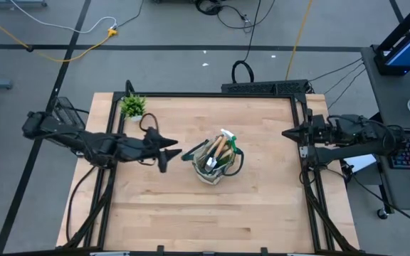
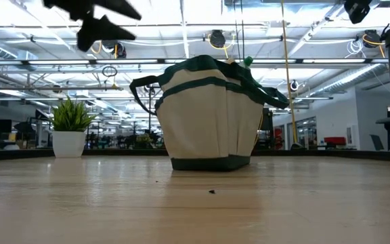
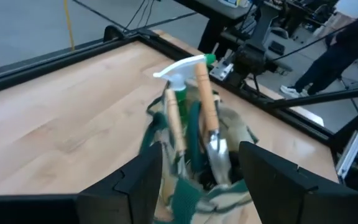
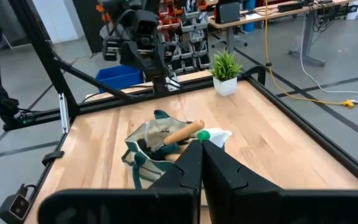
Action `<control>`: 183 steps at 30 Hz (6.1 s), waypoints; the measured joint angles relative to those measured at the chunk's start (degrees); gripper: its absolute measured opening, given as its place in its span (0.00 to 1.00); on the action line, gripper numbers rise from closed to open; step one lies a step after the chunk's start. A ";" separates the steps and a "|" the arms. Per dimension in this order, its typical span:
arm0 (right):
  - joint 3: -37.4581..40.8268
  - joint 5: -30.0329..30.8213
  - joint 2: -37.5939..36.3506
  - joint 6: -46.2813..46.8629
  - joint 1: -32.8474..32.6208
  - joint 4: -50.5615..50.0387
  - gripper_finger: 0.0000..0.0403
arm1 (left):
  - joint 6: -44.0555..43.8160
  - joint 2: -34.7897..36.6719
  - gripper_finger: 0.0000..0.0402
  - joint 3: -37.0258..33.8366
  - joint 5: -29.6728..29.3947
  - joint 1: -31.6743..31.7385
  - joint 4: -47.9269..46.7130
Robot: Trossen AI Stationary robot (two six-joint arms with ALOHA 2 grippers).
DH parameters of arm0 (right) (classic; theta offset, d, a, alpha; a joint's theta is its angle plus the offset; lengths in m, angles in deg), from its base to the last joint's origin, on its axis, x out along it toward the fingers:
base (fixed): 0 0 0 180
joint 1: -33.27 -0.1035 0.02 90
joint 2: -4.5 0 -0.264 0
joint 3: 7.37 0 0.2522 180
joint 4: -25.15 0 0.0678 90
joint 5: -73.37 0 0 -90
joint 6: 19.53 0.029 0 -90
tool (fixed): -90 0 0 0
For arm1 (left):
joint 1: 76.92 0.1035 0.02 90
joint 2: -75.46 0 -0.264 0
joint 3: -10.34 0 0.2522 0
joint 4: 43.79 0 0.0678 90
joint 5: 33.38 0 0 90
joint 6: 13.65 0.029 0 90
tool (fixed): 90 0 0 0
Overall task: Pick & Place Garden tools in Gardening bag
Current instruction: Return to Home Position
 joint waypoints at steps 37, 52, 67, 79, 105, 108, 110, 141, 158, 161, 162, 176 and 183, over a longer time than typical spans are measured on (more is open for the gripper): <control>21.31 -14.73 -16.26 -0.04 -0.02 15.80 0.00 | 8.25 38.16 0.54 -38.66 14.03 0.02 19.25; 39.94 -14.93 -21.14 2.39 -0.02 33.03 0.00 | 20.62 41.01 0.54 -38.59 25.47 6.33 22.30; 47.74 -14.89 -20.94 6.86 0.00 41.05 0.00 | 25.12 40.90 0.54 -38.59 26.69 7.04 20.73; 47.84 -14.71 -20.94 3.53 0.00 40.52 0.00 | 25.36 42.02 0.54 -38.59 27.33 7.30 18.77; 47.92 -14.86 -20.92 -1.62 -0.02 37.75 0.00 | 17.43 50.65 0.54 -38.57 23.48 7.30 4.76; 47.95 -14.86 -20.92 -1.57 -0.02 37.72 0.00 | 17.37 50.65 0.54 -38.57 23.48 7.30 4.92; 47.95 -14.86 -20.92 -1.57 -0.02 37.70 0.00 | 17.33 50.65 0.54 -38.57 23.48 7.30 4.95; 47.95 -14.89 -20.92 -1.55 -0.02 37.57 0.00 | 17.31 50.65 0.54 -38.57 23.48 7.30 5.22; 47.95 -14.91 -20.92 -1.55 -0.02 37.57 0.00 | 17.33 50.65 0.54 -38.57 23.48 7.30 5.22; 47.95 -14.91 -20.92 -1.55 -0.02 37.57 0.00 | 17.33 50.65 0.54 -38.57 23.48 7.30 5.22; 47.95 -14.91 -20.92 -1.55 -0.02 37.57 0.00 | 17.33 50.65 0.54 -38.57 23.48 7.30 5.22; 47.95 -14.91 -20.92 -1.55 -0.02 37.56 0.00 | 17.33 50.65 0.54 -38.57 23.47 7.29 5.22; 47.95 -14.91 -20.92 -1.55 -0.02 37.56 0.00 | 17.33 50.65 0.54 -38.57 23.46 7.28 5.22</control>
